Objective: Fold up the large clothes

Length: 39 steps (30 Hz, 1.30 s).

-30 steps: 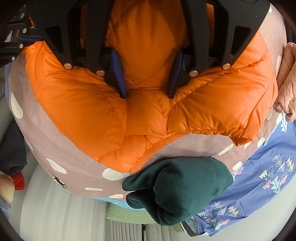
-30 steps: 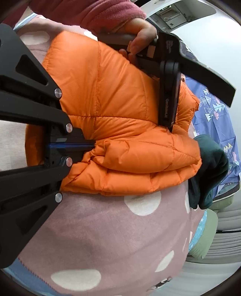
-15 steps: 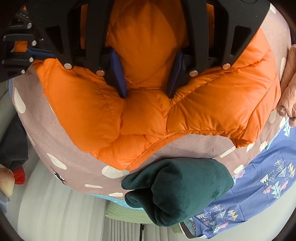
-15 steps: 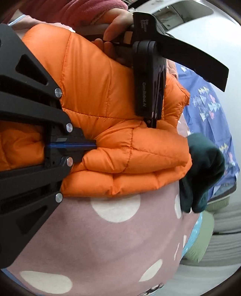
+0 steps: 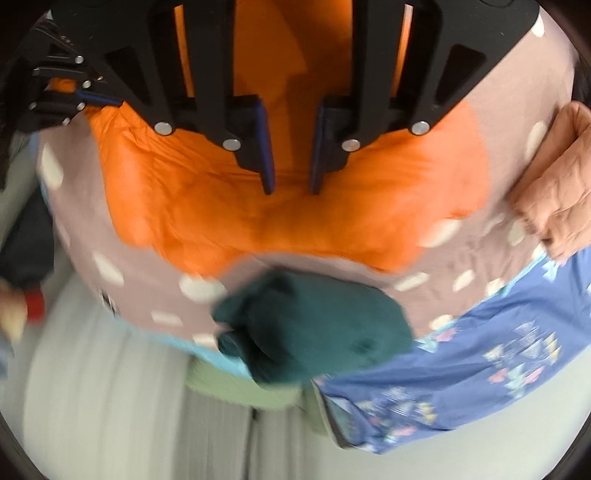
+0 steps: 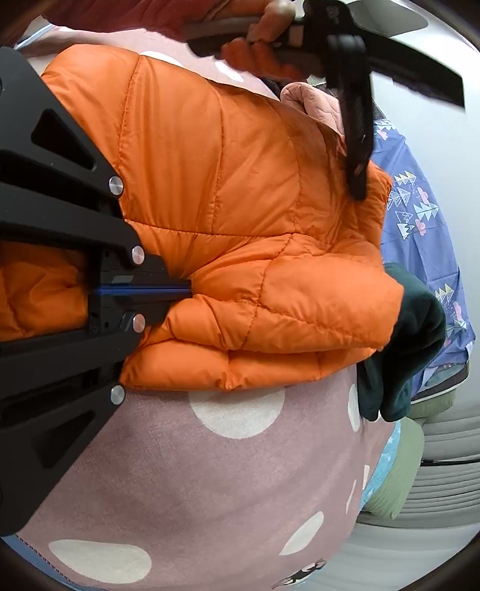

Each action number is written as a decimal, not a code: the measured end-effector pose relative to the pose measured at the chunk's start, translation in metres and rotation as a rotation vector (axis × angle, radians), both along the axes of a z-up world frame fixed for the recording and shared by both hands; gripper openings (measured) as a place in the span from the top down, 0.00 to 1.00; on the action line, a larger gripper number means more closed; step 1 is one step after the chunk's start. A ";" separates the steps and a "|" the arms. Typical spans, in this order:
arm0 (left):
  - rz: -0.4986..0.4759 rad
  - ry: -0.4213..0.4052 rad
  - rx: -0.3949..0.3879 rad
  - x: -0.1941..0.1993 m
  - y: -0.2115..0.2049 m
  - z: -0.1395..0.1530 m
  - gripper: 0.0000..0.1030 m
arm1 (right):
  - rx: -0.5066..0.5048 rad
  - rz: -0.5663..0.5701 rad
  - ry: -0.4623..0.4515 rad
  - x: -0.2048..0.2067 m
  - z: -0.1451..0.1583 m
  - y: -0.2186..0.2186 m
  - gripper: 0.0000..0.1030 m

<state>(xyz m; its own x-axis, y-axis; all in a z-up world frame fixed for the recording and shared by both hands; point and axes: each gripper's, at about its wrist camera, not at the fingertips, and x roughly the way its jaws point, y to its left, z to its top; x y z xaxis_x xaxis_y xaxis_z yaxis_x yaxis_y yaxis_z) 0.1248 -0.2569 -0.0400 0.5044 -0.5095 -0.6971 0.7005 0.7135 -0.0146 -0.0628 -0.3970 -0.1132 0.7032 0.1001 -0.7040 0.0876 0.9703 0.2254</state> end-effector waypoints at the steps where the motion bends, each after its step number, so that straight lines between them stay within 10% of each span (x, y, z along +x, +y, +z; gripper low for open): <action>1: 0.023 -0.023 0.001 0.003 0.008 0.006 0.80 | 0.002 0.001 -0.001 0.000 0.000 -0.001 1.00; 8: 0.001 0.021 0.111 0.011 -0.002 -0.029 0.74 | 0.004 0.001 -0.001 0.001 -0.001 -0.002 1.00; 19: -0.012 0.070 0.065 0.020 -0.001 -0.052 0.74 | 0.017 0.046 -0.007 0.000 0.004 -0.005 1.00; 30: -0.006 0.057 0.077 0.019 -0.004 -0.056 0.74 | -0.084 0.123 -0.210 0.019 0.112 0.008 0.96; 36: -0.004 0.059 0.059 0.018 -0.001 -0.056 0.74 | -0.209 -0.010 -0.011 0.108 0.051 -0.006 1.00; 39: -0.005 0.084 0.005 0.025 0.004 -0.058 0.74 | -0.009 -0.015 0.045 0.126 0.002 -0.039 1.00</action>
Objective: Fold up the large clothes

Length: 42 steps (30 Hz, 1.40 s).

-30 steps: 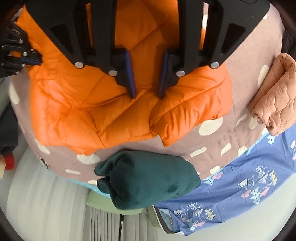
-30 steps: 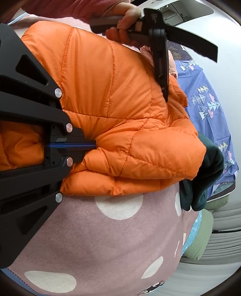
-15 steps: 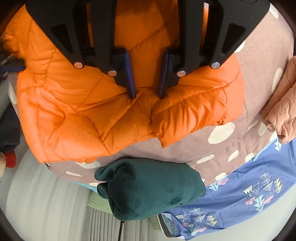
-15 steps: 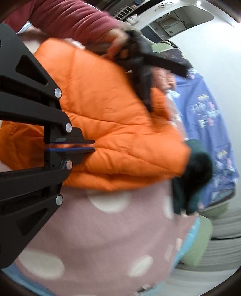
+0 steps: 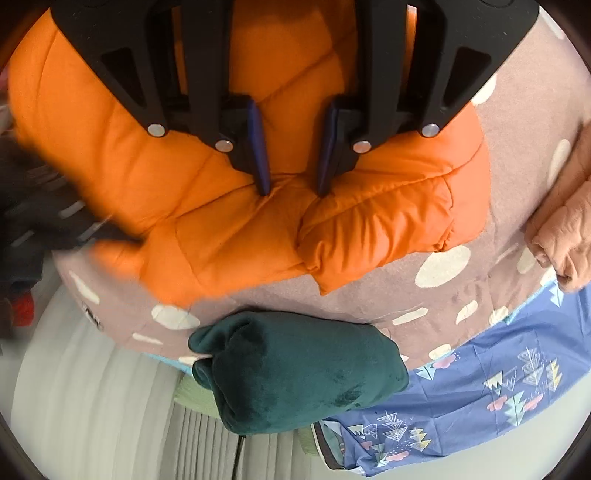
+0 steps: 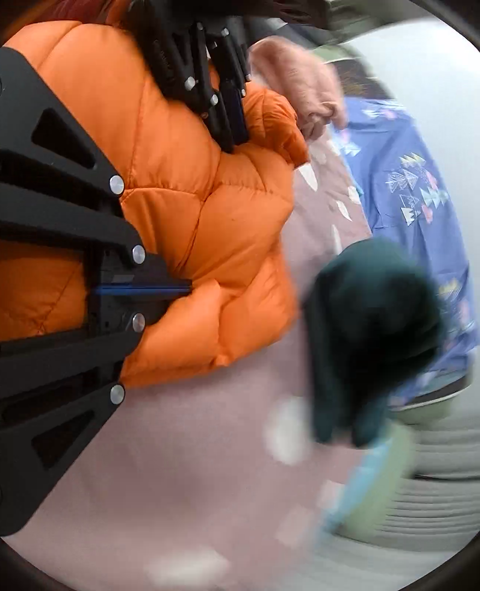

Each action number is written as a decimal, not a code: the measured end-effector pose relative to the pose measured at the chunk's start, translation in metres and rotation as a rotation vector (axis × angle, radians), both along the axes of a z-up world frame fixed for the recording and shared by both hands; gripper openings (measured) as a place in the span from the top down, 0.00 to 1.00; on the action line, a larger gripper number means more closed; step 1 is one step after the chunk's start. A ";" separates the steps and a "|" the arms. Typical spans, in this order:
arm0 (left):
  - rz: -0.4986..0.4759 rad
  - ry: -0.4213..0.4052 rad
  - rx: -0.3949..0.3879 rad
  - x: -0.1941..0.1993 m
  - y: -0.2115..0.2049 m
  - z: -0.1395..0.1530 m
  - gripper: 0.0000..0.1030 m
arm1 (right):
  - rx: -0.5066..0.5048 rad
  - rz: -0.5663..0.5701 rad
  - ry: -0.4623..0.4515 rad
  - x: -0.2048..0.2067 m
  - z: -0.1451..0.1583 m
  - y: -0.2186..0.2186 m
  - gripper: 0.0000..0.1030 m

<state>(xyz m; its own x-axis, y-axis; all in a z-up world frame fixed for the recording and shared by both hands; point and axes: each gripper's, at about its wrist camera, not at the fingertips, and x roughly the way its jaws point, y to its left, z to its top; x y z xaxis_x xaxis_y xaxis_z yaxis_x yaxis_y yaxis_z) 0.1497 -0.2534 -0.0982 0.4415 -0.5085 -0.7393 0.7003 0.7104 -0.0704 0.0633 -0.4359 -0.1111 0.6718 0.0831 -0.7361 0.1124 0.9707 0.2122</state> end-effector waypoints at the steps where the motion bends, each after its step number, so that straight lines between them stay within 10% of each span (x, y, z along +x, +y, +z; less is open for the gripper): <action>1: -0.005 0.013 -0.018 0.003 0.001 -0.001 0.74 | 0.016 -0.007 0.001 -0.001 0.000 -0.003 1.00; 13: 0.080 0.010 -0.205 0.016 0.038 0.048 0.74 | -0.102 0.019 -0.029 -0.008 -0.003 0.015 1.00; 20: 0.121 0.014 -0.054 0.041 0.020 -0.012 0.75 | -0.111 0.008 -0.027 -0.005 -0.005 0.016 1.00; 27: 0.142 0.013 -0.016 0.022 0.029 0.011 0.72 | -0.177 0.028 -0.041 -0.009 -0.002 0.025 1.00; 33: 0.004 -0.054 -0.101 -0.085 0.072 0.060 0.33 | -0.177 0.036 -0.038 -0.007 -0.002 0.025 1.00; 42: -0.189 -0.086 0.008 -0.244 0.095 0.038 0.18 | -0.174 0.034 -0.042 -0.008 -0.002 0.026 1.00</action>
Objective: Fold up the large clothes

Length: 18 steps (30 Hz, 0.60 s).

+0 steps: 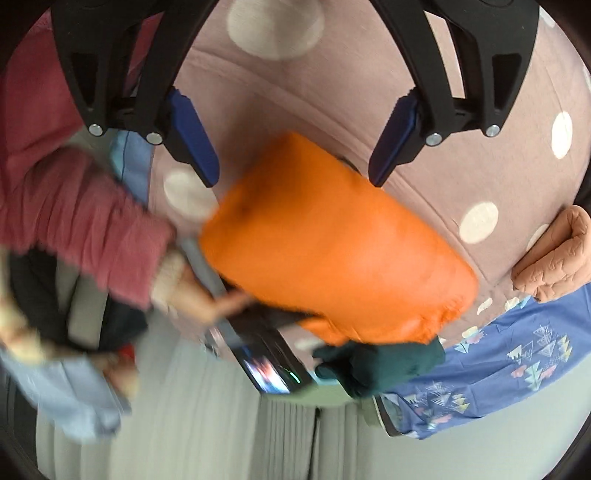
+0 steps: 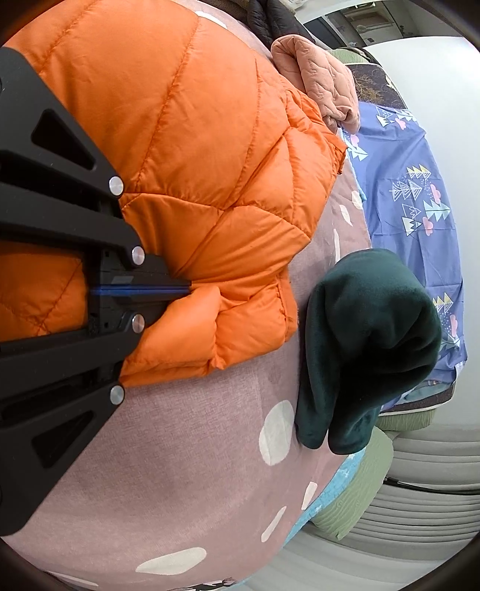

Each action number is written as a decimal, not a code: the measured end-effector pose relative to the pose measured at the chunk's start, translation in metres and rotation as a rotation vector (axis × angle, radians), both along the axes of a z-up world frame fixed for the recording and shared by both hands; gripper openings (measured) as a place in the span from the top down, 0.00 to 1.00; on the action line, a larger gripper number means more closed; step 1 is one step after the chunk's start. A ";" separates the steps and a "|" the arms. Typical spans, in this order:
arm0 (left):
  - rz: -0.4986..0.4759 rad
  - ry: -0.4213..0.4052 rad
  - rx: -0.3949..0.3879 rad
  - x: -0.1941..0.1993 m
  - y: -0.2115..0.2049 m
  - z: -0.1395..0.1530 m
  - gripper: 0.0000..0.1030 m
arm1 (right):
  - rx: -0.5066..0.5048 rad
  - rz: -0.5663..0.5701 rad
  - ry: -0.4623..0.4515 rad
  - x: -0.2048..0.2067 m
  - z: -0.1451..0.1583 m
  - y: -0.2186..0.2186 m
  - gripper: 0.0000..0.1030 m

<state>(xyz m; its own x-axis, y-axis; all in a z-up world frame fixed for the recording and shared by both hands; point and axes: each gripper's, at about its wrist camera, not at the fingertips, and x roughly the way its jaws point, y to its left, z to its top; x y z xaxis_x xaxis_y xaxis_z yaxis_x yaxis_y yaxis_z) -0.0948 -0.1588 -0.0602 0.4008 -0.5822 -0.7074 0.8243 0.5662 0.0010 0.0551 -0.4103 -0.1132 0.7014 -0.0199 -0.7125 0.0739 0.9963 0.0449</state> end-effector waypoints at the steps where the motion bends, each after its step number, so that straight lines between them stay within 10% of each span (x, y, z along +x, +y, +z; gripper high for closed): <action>1: 0.021 -0.034 0.033 -0.003 -0.007 -0.005 0.18 | -0.003 0.000 -0.001 0.000 0.000 0.000 1.00; 8: 0.319 -0.115 0.097 0.033 -0.042 -0.025 0.18 | 0.007 -0.004 -0.014 -0.003 -0.001 -0.001 1.00; 18: 0.390 0.017 0.158 0.038 0.008 -0.049 0.19 | -0.083 0.015 -0.031 -0.002 -0.004 0.014 1.00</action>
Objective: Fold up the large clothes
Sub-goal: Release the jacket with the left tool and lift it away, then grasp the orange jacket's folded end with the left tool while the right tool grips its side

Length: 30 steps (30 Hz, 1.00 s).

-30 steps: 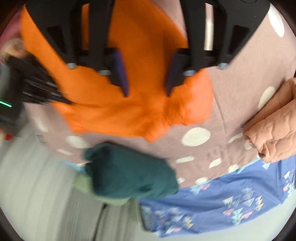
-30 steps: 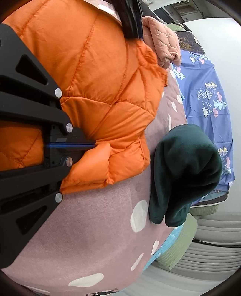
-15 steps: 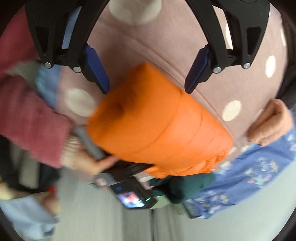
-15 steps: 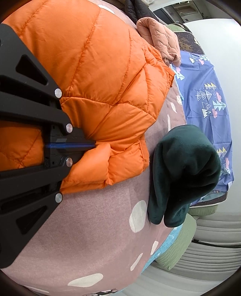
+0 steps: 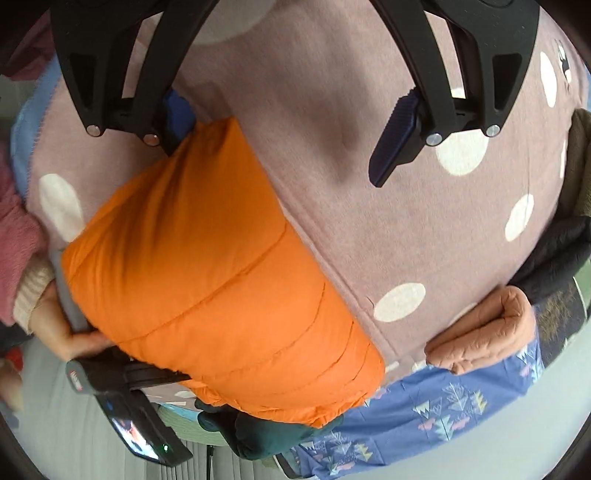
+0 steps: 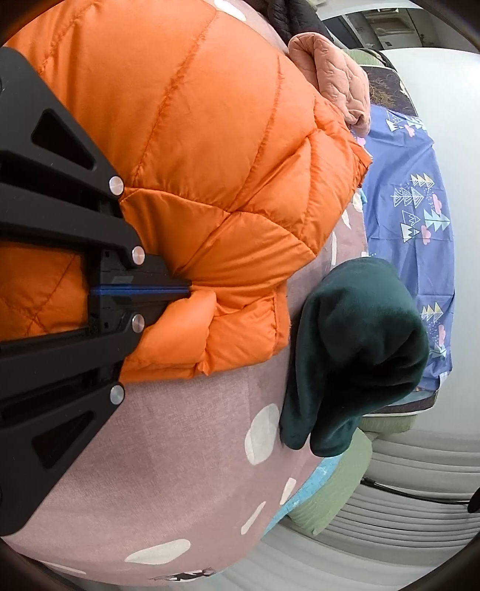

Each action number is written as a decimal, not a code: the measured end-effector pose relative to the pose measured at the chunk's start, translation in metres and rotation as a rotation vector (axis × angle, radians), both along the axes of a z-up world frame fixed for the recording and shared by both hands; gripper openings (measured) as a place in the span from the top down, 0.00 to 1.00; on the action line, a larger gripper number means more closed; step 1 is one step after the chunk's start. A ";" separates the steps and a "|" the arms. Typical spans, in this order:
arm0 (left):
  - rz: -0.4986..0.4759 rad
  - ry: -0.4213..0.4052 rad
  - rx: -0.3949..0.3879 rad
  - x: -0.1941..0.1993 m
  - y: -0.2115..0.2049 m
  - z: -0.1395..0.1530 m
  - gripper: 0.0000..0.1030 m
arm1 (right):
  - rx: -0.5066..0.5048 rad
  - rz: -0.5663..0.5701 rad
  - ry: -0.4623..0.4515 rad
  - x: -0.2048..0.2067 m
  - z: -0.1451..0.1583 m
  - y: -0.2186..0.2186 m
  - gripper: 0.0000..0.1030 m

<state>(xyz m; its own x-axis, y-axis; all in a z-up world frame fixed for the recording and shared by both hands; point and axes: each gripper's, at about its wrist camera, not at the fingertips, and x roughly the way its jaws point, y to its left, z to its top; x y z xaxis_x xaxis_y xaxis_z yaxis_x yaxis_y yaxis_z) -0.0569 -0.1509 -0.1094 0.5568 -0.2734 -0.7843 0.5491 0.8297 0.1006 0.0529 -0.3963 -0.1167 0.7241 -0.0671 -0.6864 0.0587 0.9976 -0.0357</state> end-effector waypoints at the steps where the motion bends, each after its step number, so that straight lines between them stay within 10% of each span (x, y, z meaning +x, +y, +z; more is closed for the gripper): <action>1: -0.035 0.028 -0.019 -0.003 0.003 0.007 0.21 | 0.005 0.000 0.000 0.000 0.000 -0.001 1.00; 6: -0.166 0.146 -0.155 -0.021 0.034 0.041 0.58 | 0.008 -0.003 -0.003 0.000 0.000 0.000 1.00; 14: -0.193 -0.032 -0.319 0.052 -0.003 0.098 0.59 | 0.012 -0.002 -0.005 0.000 0.001 0.000 1.00; 19: -0.106 0.114 -0.241 0.140 -0.057 0.036 0.48 | 0.044 -0.006 -0.008 0.000 0.001 -0.007 1.00; 30: -0.137 0.057 -0.112 0.130 -0.066 0.025 0.48 | 0.025 0.026 -0.053 -0.049 0.049 -0.011 0.94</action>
<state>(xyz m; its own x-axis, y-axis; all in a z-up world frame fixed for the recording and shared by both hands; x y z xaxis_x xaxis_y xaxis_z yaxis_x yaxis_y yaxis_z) 0.0733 -0.2171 -0.0839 0.4639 -0.4313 -0.7738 0.6600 0.7509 -0.0229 0.0042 -0.4070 -0.0681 0.7608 -0.0316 -0.6482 0.0341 0.9994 -0.0087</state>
